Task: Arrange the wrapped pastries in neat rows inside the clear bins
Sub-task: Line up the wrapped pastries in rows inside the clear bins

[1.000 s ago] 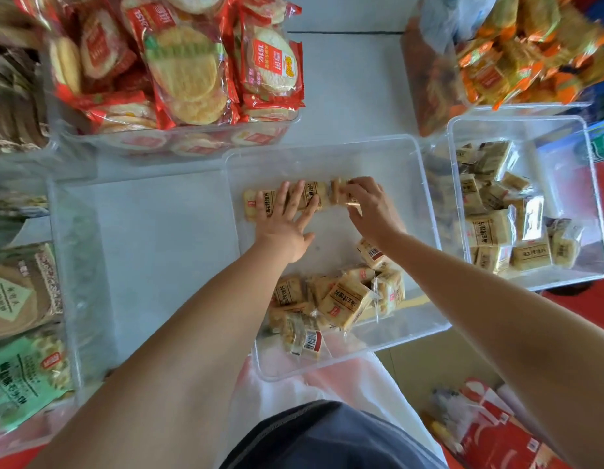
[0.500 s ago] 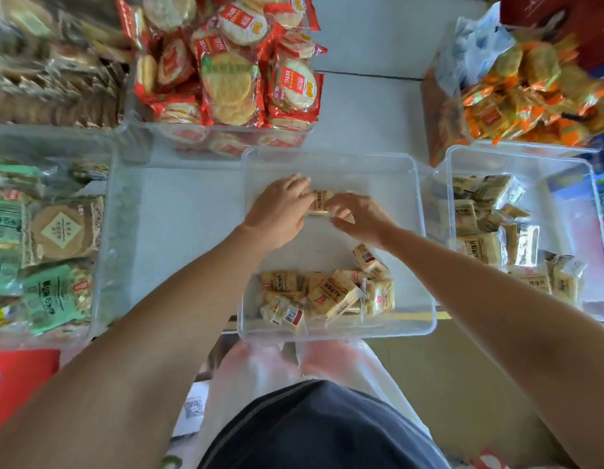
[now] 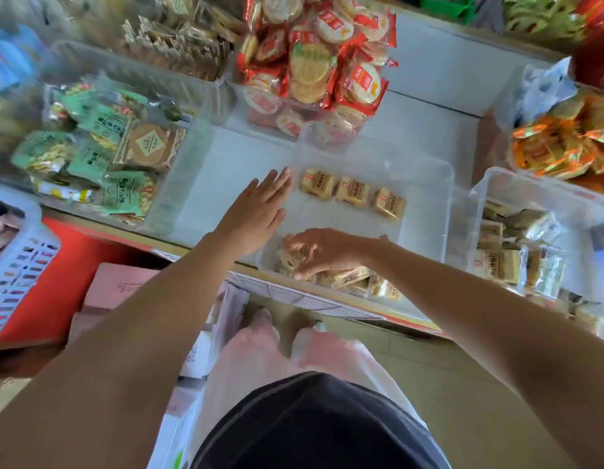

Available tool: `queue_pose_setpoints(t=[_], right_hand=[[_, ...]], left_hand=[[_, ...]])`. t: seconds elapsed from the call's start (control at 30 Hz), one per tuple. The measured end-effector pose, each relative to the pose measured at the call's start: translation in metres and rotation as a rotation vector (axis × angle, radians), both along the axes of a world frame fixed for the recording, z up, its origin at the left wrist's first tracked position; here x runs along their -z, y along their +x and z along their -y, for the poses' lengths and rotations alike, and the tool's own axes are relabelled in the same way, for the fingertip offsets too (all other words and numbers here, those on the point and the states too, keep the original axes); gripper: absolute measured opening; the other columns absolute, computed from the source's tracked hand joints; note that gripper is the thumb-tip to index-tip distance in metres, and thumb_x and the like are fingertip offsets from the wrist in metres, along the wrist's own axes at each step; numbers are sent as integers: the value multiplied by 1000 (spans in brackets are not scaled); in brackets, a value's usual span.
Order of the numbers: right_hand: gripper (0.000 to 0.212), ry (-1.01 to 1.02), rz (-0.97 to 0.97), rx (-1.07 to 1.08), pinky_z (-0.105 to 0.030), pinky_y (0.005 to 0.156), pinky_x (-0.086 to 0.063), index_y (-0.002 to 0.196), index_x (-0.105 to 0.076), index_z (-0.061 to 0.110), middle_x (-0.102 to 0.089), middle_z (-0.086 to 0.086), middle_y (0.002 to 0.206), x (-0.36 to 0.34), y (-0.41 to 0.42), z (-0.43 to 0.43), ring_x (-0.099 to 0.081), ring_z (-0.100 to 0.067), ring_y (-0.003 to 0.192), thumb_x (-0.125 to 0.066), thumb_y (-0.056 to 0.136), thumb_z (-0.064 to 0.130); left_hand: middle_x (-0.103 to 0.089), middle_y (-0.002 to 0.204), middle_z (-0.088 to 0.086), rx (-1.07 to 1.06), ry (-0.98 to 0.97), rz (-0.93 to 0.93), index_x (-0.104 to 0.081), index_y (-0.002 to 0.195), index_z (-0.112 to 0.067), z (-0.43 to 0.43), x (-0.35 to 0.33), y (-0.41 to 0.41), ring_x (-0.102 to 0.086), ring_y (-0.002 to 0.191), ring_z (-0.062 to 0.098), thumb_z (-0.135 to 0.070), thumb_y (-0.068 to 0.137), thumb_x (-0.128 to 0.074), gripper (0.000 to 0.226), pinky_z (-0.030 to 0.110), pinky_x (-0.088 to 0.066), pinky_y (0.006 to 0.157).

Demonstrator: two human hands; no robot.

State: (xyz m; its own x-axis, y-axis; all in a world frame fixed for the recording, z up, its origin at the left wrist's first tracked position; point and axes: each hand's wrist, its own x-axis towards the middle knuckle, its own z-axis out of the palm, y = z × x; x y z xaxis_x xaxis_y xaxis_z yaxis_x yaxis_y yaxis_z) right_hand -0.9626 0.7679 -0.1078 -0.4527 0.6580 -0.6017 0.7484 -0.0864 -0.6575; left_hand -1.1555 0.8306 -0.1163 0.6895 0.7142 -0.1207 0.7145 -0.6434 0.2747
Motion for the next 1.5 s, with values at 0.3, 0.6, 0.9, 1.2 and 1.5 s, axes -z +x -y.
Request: queue_pose_setpoints(t=[0.3,0.6,0.9,1.2,1.5], right_hand=[[38,15,-285,729,-26,73,-48,114,-56,22,-58,-6,116,-19,46,-22,-57,-25,106,-61,82,2],[43,-68,-508,973,-23,75,-51,121,-49,7,-58,-6,109,-30,52,-31,-59,-20,95,-52,83,-13],[54,-37,-422,1046,-34,77,-58,121,-48,9,-53,-13,118,-14,54,-40,-61,-27,99,-70,74,-9],[61,43,-457,1017,-39,93,-51,124,-52,16,-59,-16,116,-17,64,-43,-59,-30,107,-76,71,-3],[76,179,-225,873,-28,89,-49,124,-38,22,-57,3,112,-14,55,-34,-57,-13,102,-84,65,17]], left_hand=[[-29,156,11,-4,32,189,-54,135,-10,-8,-12,6,-26,144,30,-33,98,-52,43,47,-22,116],[-53,133,6,33,48,184,-42,143,-12,-29,-15,45,-38,129,28,-59,73,-71,88,40,-29,105],[-66,99,6,47,98,177,-71,97,-10,-41,-8,55,-48,114,25,-79,69,-36,82,38,-30,96],[-68,93,-5,-170,-111,297,-65,111,-18,-39,-11,74,-48,113,19,-51,88,-55,42,35,-18,95],[-68,91,-6,-353,-97,280,-61,105,-14,-27,-14,92,-56,99,12,-55,88,-57,45,34,-18,86]])
